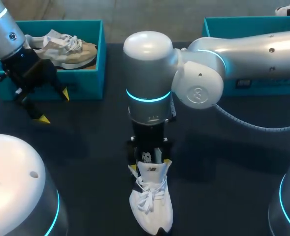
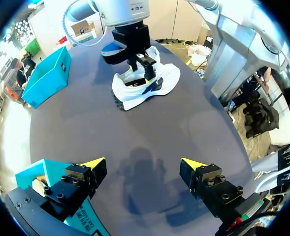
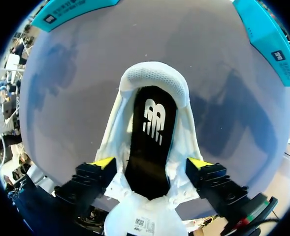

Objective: Take the shoe out of the shoebox, open the shoe tongue, remove and reinsert the insole, then place the shoe into the shoebox

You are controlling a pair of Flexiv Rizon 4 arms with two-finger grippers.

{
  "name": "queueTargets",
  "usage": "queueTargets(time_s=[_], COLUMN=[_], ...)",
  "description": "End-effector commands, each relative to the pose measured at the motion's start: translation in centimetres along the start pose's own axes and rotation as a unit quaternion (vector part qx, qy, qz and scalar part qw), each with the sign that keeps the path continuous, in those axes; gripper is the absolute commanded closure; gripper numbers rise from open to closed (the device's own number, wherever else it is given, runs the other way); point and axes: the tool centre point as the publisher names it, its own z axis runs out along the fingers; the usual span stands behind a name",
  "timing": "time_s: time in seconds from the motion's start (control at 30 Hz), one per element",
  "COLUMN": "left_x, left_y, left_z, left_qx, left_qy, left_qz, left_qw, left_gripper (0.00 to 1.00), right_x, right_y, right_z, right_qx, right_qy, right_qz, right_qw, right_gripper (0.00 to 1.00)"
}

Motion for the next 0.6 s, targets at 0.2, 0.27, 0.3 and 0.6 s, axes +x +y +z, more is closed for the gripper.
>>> queueTargets(time_s=[0.2, 0.27, 0.3, 0.6], left_x=[0.1, 0.1, 0.1, 0.1], left_y=[0.0, 0.0, 0.0, 0.0], left_z=[0.0, 0.0, 0.0, 0.0], left_qx=[-0.001, -0.001, -0.001, -0.001], left_qy=[0.000, 0.000, 0.000, 0.000], left_qz=[0.000, 0.000, 0.000, 0.000], left_qw=[1.000, 1.000, 1.000, 1.000], left_gripper=[0.00, 0.00, 0.00, 0.00], right_x=[0.3, 0.5, 0.5, 0.3], right_y=[-0.7, -1.0, -1.1, -1.4], right_z=[-0.5, -0.5, -0.5, -0.7], right_qx=[-0.005, -0.004, -0.006, -0.003], right_qy=[-0.008, -0.010, -0.009, -0.012], right_qz=[0.010, 0.016, 0.014, 0.018], right_qw=[1.000, 1.000, 1.000, 1.000], right_gripper=[0.00, 0.00, 0.00, 0.00])
